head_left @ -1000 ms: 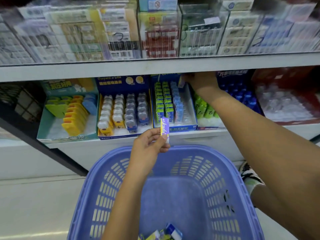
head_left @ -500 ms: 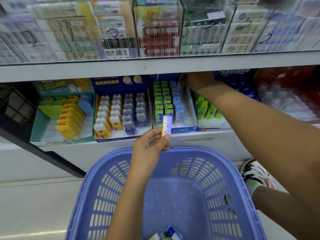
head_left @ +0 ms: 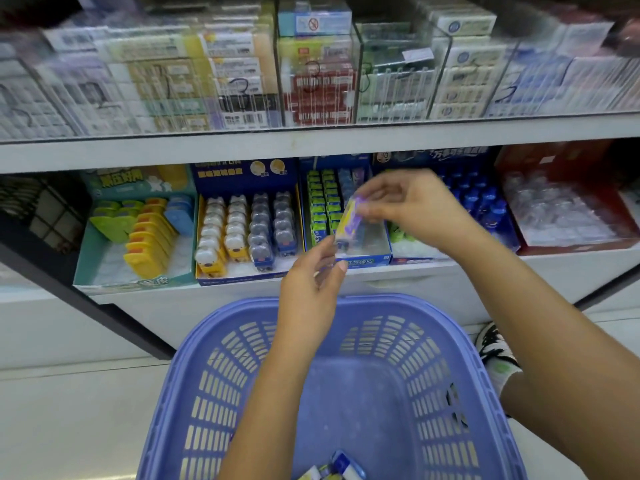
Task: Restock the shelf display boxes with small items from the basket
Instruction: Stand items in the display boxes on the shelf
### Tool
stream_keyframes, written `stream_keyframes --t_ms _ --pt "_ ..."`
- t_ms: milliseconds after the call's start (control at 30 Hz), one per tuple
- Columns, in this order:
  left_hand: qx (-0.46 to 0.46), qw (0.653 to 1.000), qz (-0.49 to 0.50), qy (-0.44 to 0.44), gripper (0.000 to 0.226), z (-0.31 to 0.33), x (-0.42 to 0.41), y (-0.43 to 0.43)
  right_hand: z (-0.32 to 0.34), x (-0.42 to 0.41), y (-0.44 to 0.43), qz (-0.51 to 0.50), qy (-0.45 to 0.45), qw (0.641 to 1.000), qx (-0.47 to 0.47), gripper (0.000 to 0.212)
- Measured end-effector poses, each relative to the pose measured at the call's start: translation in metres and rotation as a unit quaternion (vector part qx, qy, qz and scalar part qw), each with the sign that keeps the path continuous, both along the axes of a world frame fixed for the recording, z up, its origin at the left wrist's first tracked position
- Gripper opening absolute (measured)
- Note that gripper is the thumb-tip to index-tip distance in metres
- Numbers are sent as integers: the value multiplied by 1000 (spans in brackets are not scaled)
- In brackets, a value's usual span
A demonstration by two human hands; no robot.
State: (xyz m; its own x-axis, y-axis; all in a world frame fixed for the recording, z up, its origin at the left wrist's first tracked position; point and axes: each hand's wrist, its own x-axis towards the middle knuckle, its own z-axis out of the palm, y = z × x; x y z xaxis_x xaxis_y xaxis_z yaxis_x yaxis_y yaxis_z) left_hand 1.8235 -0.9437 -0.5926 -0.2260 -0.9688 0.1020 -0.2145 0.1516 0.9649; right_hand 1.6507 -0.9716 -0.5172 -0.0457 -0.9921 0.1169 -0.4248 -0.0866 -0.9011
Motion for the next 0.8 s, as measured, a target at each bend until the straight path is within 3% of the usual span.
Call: stream_keyframes --t_ms 67,167,533,667,800 --pt "-94 978 -23 -184 46 -6 0 0 0 -14 -15 -105 41 992 -61 13" --pt "-153 943 -57 -292 57 -13 -4 3 -10 -28 -43 -150 83 983 -66 11" --pt "-175 939 -56 -292 61 -22 -3 -3 -24 -31 -97 -73 262 960 70 13" --pt "-174 940 -58 -288 61 -23 -3 -5 -24 -26 -100 -81 379 919 71 21" --pt "-159 942 -82 -285 61 -19 0 -5 -19 -19 -96 -74 440 892 72 26"
